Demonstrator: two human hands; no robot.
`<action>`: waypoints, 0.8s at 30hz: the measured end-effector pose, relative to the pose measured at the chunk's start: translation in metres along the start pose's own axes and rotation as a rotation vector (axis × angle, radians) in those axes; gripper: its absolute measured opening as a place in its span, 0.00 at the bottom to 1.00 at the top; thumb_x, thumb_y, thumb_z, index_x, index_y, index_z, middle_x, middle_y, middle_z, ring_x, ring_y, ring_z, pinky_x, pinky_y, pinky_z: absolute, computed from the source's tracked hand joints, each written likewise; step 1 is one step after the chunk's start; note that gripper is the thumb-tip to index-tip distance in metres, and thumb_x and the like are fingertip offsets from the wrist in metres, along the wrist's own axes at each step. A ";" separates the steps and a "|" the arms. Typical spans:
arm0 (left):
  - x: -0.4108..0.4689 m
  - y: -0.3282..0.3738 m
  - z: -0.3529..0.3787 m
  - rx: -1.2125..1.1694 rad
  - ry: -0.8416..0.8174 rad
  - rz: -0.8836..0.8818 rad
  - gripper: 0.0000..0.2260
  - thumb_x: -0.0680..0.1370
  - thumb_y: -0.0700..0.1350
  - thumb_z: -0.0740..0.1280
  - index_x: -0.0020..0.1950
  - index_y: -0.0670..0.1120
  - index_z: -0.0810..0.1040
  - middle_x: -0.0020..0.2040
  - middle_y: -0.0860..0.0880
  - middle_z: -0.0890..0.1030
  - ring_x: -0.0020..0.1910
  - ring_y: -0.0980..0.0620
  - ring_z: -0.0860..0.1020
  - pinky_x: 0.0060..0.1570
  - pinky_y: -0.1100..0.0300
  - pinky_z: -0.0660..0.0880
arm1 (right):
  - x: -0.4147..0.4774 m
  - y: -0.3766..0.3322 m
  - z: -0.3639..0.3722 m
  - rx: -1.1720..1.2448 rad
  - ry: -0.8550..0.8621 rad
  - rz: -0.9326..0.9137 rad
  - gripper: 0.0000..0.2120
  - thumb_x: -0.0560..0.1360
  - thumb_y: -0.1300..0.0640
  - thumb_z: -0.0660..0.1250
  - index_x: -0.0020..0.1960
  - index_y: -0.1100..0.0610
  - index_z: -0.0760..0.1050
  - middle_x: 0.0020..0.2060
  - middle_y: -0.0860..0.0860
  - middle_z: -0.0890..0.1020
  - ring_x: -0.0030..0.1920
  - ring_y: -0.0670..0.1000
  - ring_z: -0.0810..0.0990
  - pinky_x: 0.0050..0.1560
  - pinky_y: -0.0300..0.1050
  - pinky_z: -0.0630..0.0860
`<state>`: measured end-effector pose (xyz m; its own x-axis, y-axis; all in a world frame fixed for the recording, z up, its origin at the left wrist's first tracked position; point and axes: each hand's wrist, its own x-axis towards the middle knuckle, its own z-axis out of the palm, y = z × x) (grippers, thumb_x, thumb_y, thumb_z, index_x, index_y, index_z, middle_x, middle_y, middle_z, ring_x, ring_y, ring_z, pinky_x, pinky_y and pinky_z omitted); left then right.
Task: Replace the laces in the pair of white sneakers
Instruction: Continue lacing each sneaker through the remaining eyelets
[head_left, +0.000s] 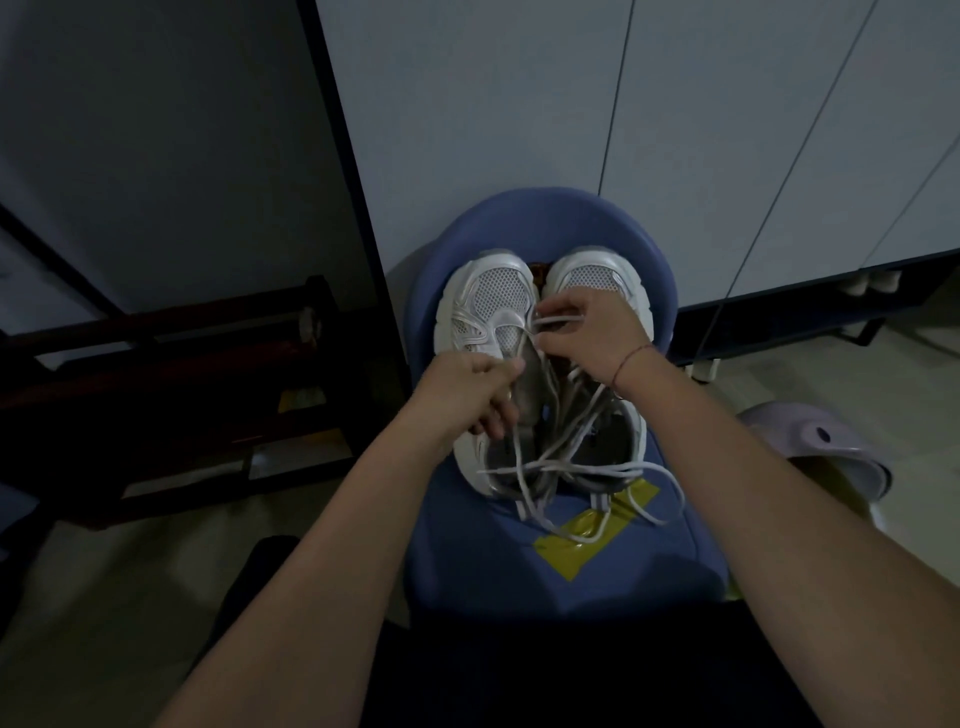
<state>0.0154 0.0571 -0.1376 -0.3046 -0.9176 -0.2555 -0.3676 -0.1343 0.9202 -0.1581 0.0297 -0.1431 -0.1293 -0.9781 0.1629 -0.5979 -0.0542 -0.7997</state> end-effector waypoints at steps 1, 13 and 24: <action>0.003 0.002 0.003 -0.056 0.040 0.004 0.11 0.82 0.48 0.63 0.48 0.42 0.79 0.27 0.48 0.79 0.19 0.55 0.72 0.22 0.66 0.65 | 0.000 -0.001 0.000 -0.003 0.001 -0.003 0.15 0.68 0.62 0.73 0.54 0.57 0.80 0.44 0.49 0.82 0.44 0.44 0.78 0.40 0.21 0.69; 0.028 0.003 0.025 -0.263 0.110 -0.056 0.09 0.81 0.43 0.65 0.42 0.42 0.78 0.28 0.48 0.77 0.17 0.59 0.70 0.18 0.69 0.63 | -0.001 0.000 -0.001 0.003 -0.002 -0.005 0.16 0.68 0.62 0.74 0.55 0.57 0.79 0.45 0.49 0.81 0.47 0.46 0.80 0.51 0.35 0.73; -0.003 -0.007 0.005 0.552 -0.766 -0.095 0.08 0.78 0.44 0.69 0.38 0.47 0.81 0.26 0.54 0.79 0.22 0.60 0.72 0.26 0.68 0.65 | -0.002 -0.003 0.001 -0.010 0.039 -0.012 0.15 0.69 0.62 0.73 0.54 0.59 0.79 0.42 0.49 0.81 0.44 0.44 0.79 0.41 0.20 0.69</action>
<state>0.0144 0.0625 -0.1452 -0.6740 -0.3904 -0.6271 -0.7239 0.1801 0.6660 -0.1552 0.0313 -0.1417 -0.1532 -0.9688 0.1949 -0.6073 -0.0633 -0.7919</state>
